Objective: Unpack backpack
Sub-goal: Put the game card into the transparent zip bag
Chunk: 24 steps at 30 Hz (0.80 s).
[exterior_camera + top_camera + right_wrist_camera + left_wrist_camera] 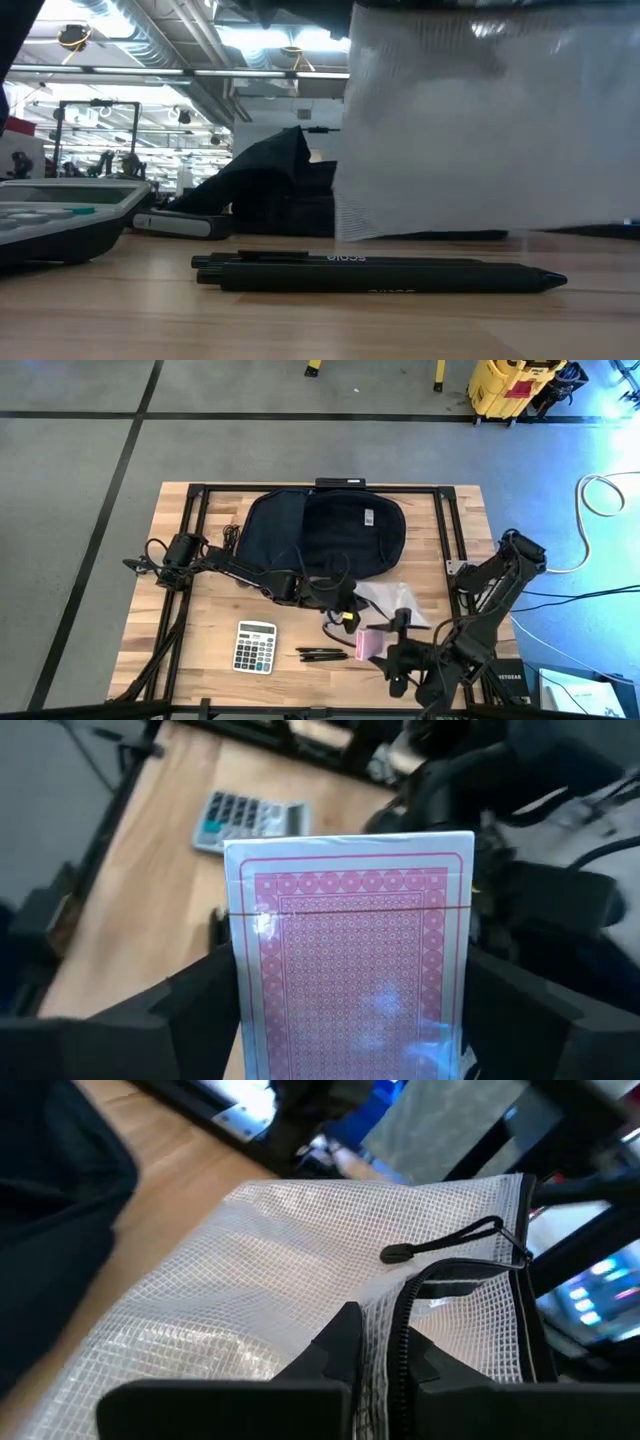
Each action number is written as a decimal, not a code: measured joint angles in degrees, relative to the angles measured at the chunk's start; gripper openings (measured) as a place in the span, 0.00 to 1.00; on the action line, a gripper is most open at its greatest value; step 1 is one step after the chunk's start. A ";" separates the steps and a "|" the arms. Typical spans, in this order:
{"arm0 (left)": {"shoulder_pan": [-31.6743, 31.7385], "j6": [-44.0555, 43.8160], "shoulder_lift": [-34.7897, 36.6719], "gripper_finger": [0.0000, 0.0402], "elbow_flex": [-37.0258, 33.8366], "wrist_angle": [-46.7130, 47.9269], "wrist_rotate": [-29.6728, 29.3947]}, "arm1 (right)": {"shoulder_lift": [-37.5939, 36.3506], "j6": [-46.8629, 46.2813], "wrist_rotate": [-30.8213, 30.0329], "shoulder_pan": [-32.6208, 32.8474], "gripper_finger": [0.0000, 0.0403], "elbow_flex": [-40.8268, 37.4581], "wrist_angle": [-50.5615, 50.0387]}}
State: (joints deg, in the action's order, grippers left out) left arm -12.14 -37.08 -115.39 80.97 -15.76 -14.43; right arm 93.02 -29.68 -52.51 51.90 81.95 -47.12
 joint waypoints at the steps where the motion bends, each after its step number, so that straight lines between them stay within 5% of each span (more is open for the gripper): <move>1: 0.00 -0.54 0.05 0.00 0.02 -1.22 0.67 | 0.00 0.03 -0.83 0.00 0.74 0.00 -0.05; 14: 0.02 -1.26 3.61 0.00 2.46 -3.49 5.27 | 0.00 1.76 -18.32 2.58 0.73 -0.07 0.66; 24: 0.02 -1.25 4.37 0.00 2.47 -4.16 5.28 | 0.15 1.14 -17.24 2.45 0.75 -0.09 0.00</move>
State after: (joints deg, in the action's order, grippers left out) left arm -12.12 -38.33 -111.02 83.44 -19.92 -9.15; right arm 93.17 -28.55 -69.75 54.35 81.87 -47.12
